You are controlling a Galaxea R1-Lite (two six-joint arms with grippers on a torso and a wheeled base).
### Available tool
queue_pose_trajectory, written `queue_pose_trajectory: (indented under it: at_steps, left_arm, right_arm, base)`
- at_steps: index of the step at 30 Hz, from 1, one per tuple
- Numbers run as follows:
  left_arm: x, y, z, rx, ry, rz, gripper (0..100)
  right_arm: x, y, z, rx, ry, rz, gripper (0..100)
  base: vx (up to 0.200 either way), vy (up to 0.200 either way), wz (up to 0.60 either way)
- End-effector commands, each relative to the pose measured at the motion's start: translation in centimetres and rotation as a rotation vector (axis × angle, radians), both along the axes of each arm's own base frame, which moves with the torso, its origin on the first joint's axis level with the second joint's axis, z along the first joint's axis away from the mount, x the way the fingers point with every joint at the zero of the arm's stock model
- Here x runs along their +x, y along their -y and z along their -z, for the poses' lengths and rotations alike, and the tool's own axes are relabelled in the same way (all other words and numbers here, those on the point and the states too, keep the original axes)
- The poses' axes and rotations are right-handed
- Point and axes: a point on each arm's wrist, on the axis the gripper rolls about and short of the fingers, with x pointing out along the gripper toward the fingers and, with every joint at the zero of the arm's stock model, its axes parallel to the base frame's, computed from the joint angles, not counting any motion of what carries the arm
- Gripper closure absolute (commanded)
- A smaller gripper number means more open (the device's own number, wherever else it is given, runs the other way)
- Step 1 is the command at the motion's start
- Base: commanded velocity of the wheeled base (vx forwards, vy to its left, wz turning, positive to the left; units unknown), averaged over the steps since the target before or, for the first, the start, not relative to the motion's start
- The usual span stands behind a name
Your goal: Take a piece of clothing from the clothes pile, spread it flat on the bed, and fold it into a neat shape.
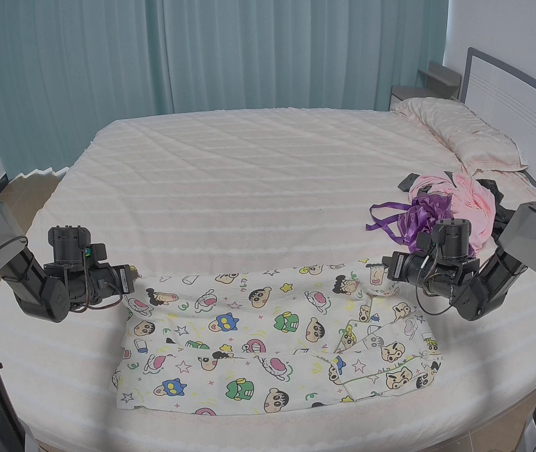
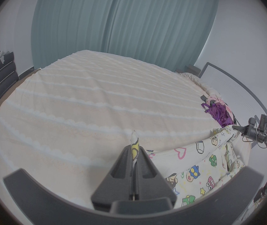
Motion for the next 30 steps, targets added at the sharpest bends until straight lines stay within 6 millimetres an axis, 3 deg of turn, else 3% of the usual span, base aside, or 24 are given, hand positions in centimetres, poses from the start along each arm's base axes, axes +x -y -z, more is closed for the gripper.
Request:
queue_pose_trajectory:
  at_steps: [1,2,12,19,22,23,30]
  left_arm:
    - [-1.2,0.0,-0.5,0.013,-0.002,0.006,100]
    - [-2.0,0.0,0.0,0.028,-0.029,0.016,100]
    - [-5.8,0.3,2.9,0.088,-0.100,0.073,100]
    - [-7.3,0.4,5.8,0.094,-0.111,0.078,100]
    - [-7.9,0.4,6.4,0.096,-0.118,0.080,100]
    - [-8.4,0.5,6.6,0.092,-0.125,0.082,0]
    - [-9.1,0.5,6.6,0.084,-0.138,0.081,0]
  right_arm:
    - [-1.6,0.0,-0.4,-0.014,-0.002,-0.019,100]
    - [-2.9,0.0,0.2,-0.029,-0.011,-0.031,100]
    - [-8.1,0.3,3.8,-0.053,-0.097,-0.064,100]
    - [-10.3,0.7,6.6,-0.047,-0.085,-0.068,100]
    - [-10.9,0.8,6.9,-0.047,-0.093,-0.067,100]
    - [-11.3,0.9,7.0,-0.049,-0.113,-0.068,0]
    - [-11.9,1.1,6.1,0.044,-0.140,-0.025,0]
  base:
    - [0.000,0.000,0.00]
    - [0.000,0.000,0.00]
    - [0.000,0.000,0.00]
    - [0.000,0.000,0.00]
    - [0.000,0.000,0.00]
    - [0.000,0.000,0.00]
    - [0.000,0.000,0.00]
